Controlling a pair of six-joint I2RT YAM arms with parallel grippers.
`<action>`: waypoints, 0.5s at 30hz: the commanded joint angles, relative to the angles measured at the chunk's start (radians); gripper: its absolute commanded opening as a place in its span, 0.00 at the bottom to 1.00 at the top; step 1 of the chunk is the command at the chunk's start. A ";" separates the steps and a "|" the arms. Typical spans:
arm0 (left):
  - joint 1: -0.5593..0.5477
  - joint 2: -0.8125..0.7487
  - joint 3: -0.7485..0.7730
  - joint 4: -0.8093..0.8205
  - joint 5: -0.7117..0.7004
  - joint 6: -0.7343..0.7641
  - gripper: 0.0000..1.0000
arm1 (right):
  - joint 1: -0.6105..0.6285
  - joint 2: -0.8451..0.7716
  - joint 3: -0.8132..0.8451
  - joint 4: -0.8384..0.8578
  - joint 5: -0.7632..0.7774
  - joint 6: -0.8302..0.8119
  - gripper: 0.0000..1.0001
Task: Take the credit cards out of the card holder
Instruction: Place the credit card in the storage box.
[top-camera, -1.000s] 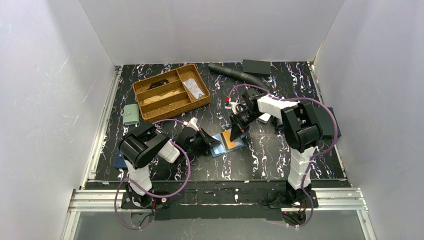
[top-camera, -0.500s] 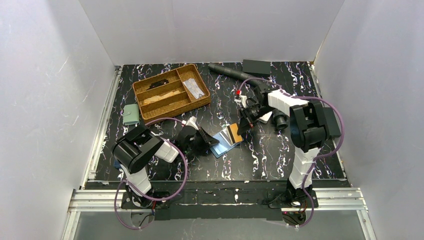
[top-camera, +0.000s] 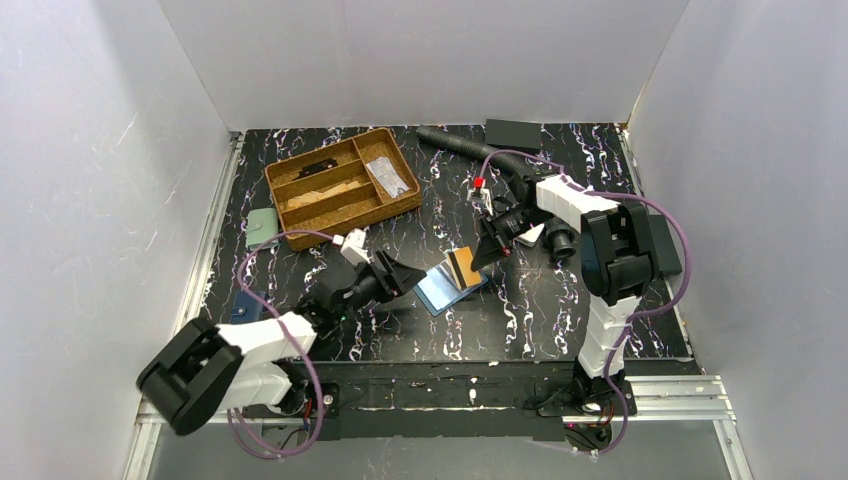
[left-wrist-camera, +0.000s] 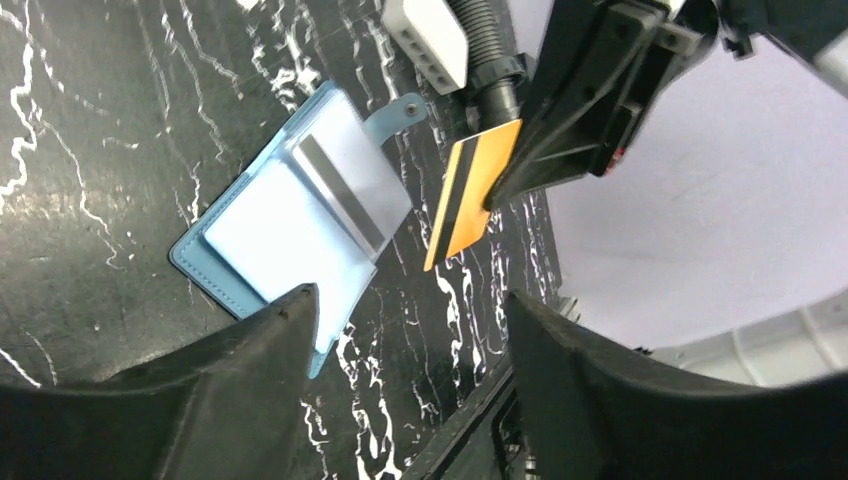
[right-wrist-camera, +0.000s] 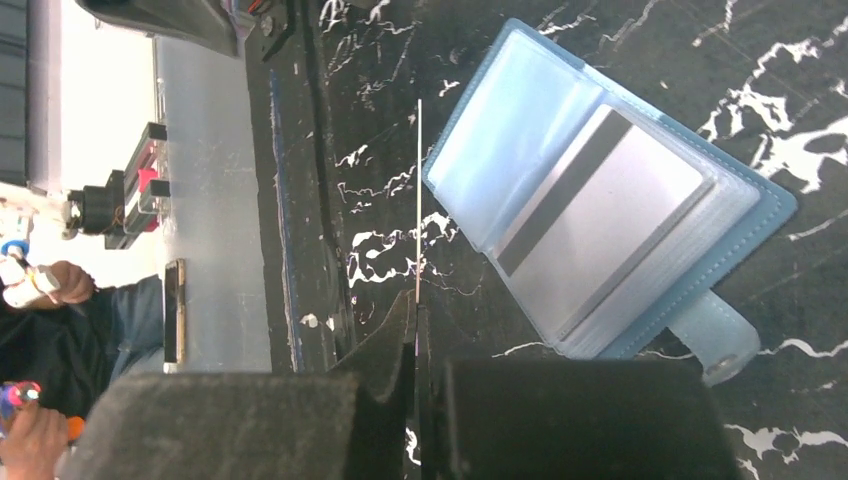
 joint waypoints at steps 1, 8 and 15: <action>0.000 -0.173 -0.067 -0.013 -0.029 0.062 0.81 | 0.003 -0.058 0.027 -0.121 -0.105 -0.175 0.01; 0.006 -0.280 -0.131 0.028 0.042 -0.052 0.98 | 0.003 -0.036 0.052 -0.351 -0.172 -0.478 0.01; -0.053 -0.086 0.028 0.046 0.201 0.074 0.88 | 0.032 -0.028 0.036 -0.353 -0.201 -0.484 0.01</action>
